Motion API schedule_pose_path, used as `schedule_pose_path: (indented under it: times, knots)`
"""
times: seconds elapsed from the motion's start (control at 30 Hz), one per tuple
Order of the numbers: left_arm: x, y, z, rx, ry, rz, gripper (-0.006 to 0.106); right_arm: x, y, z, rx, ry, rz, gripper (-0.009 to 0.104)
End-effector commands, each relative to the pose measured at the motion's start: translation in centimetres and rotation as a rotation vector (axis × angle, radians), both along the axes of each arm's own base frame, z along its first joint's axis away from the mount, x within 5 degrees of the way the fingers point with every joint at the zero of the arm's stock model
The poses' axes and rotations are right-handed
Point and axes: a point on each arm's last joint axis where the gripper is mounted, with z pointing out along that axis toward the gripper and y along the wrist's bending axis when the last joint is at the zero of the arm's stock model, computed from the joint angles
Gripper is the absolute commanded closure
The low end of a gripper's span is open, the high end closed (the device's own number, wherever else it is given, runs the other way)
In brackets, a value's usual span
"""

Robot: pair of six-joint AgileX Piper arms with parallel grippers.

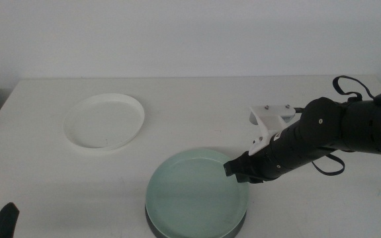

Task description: Stack the three bowls on top of each other.

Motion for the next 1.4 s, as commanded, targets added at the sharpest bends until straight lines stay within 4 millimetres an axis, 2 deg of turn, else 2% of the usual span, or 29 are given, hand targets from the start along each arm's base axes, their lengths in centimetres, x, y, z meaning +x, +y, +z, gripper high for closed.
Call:
schedule_pose_path:
  times: [0.0,0.13,0.4,0.5,0.6,0.7,0.83,0.97,1.2,1.37]
  knots:
    - [-0.1,0.1,1.0,-0.022,-0.096,0.006,-0.004,0.2,0.2,2.2,0.038,-0.073,-0.005,0.095]
    - [-0.1,0.1,1.0,-0.022,-0.096,0.006,-0.004,0.2,0.2,2.1,0.036,-0.071,-0.002,0.088]
    - [-0.1,0.1,1.0,-0.022,-0.096,0.006,-0.004,0.1,0.3,2.6,0.035,-0.046,0.026,0.057]
    - [-0.1,0.1,1.0,-0.022,-0.096,0.006,-0.004,-0.2,0.3,4.5,0.047,-0.056,0.065,0.047]
    - [-0.1,0.1,1.0,-0.022,-0.096,0.006,-0.004,-1.0,0.0,7.8,0.047,-0.112,0.124,0.044]
    - [-0.1,0.1,1.0,-0.022,-0.096,0.006,-0.004,-2.5,-0.9,11.5,0.044,-0.196,0.166,0.044]
    - [-0.1,0.1,1.0,-0.022,-0.096,0.006,-0.004,-5.9,-2.9,16.4,0.038,-0.325,0.206,0.044]
    - [-0.1,0.1,1.0,-0.022,-0.096,0.006,-0.004,-9.7,-4.9,19.8,0.053,-0.410,0.227,0.044]
    - [-0.1,0.1,1.0,-0.022,-0.096,0.006,-0.004,-15.1,-8.0,22.9,0.083,-0.551,0.216,0.044]
    - [-0.1,0.1,1.0,-0.022,-0.096,0.006,-0.004,-17.1,-9.4,24.2,0.111,-0.616,0.171,0.044]
